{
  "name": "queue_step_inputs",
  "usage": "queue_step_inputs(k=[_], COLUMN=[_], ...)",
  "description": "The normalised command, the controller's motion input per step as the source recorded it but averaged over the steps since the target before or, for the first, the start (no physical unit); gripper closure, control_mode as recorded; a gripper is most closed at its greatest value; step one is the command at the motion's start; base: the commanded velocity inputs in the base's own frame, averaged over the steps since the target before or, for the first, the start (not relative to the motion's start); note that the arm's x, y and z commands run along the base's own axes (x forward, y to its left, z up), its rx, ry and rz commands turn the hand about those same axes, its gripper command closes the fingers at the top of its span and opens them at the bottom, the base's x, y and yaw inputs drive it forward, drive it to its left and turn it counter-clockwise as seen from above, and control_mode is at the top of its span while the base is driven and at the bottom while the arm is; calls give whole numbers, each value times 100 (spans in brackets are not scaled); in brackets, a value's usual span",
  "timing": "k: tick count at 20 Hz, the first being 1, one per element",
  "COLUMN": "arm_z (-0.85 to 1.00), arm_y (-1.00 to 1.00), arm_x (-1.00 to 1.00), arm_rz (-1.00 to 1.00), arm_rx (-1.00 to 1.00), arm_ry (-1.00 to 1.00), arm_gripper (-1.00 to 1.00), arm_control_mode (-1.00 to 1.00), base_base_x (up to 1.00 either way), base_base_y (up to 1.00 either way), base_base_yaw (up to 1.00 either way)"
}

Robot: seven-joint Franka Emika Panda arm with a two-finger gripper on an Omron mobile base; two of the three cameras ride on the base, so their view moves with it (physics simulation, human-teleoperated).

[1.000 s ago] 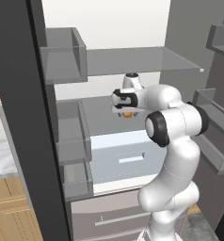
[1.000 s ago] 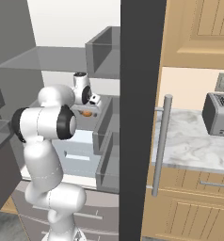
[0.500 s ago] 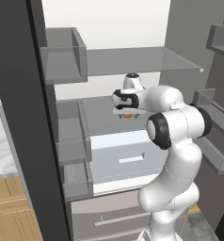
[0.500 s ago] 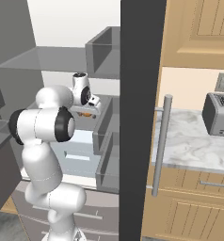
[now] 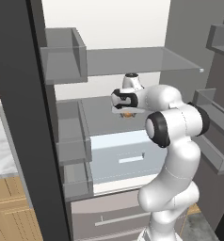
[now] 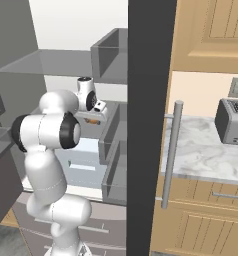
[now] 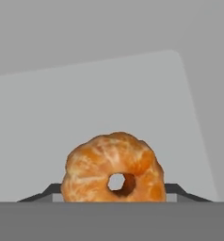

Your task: Retrieve the peach and tangerine from the fridge and place them into the bowl on the dining table.

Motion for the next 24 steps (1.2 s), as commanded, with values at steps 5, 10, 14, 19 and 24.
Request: queue_step_inputs(k=[5,10,14,19,24], arm_z=[-5,-1,4,26,56], arm_y=[0,0,0,0,0], arm_x=[2,-78,-100,-100,-100], arm_rz=[0,0,0,3,4], arm_rx=[0,0,0,-1,-1], arm_ry=[0,-5,-18,-35,-39], arm_gripper=[100,100,100,100,100], arm_control_mode=[-100,-100,-100,-100,-100], base_base_x=[0,0,0,0,0], base_base_y=[0,0,0,0,0], base_base_yaw=[0,0,0,0,0])
